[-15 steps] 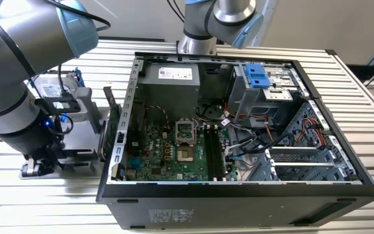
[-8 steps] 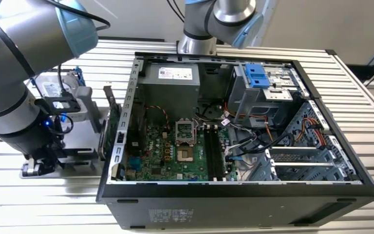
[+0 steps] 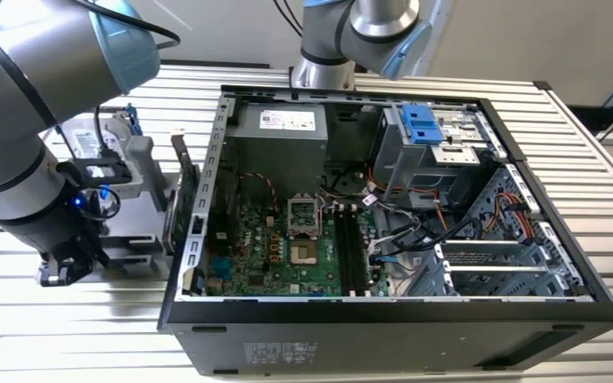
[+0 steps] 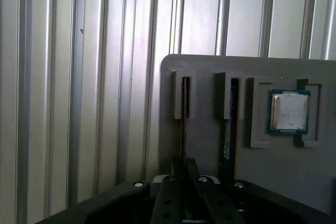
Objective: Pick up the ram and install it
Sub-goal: 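Pick up the ram and move it above insertion slot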
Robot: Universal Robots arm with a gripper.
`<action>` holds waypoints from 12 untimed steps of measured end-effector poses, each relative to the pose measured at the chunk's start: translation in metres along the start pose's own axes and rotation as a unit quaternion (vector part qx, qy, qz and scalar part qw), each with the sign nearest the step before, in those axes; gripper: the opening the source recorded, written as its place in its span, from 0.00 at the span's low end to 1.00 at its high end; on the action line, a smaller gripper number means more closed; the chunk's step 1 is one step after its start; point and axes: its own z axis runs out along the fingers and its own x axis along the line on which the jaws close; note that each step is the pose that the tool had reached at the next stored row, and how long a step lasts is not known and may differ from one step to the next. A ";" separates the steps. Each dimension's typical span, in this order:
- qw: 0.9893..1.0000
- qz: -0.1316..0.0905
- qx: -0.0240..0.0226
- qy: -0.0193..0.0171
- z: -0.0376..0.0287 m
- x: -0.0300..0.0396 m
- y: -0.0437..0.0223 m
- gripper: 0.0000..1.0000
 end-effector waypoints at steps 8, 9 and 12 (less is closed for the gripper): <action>1.000 0.000 0.000 -0.006 0.0000 0.0000 0.0000 0.00; 1.000 0.000 0.000 -0.007 0.0000 0.0000 0.0000 0.00; 1.000 0.000 0.000 -0.009 0.0000 0.0000 0.0000 0.00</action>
